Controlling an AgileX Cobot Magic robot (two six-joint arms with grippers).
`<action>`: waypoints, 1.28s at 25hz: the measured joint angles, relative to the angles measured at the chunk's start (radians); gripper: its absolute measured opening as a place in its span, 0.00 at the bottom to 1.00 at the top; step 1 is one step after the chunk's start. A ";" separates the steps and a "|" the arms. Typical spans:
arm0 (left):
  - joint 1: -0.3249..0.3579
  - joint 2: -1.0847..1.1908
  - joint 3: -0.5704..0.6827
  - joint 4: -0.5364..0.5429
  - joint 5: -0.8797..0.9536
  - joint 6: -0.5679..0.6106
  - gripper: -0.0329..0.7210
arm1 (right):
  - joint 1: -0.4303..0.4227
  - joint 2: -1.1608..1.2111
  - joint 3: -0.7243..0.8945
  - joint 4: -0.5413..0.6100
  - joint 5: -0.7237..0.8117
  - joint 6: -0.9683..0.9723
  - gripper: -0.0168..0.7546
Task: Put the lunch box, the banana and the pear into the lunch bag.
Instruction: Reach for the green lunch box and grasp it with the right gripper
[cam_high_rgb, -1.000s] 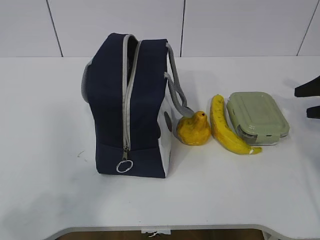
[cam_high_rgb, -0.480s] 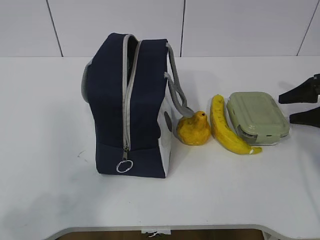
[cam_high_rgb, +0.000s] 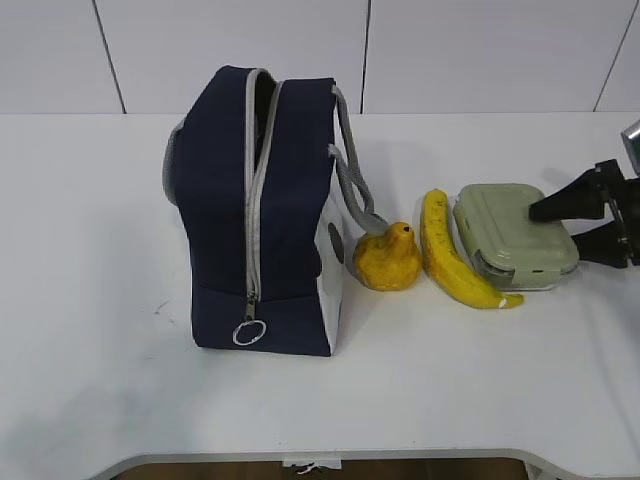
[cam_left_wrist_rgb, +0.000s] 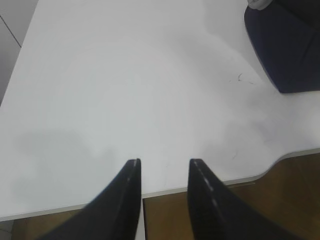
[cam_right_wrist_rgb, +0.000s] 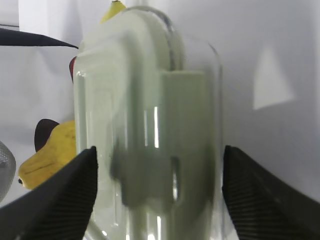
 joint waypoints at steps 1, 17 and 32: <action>0.000 0.000 0.000 0.000 0.000 0.000 0.36 | 0.008 0.005 -0.004 0.002 0.000 -0.004 0.79; 0.000 0.000 0.000 0.000 0.000 0.000 0.37 | 0.032 0.007 -0.008 0.035 -0.007 -0.029 0.76; 0.000 0.000 0.000 0.000 0.000 0.000 0.36 | 0.032 0.007 -0.008 -0.007 -0.008 -0.031 0.73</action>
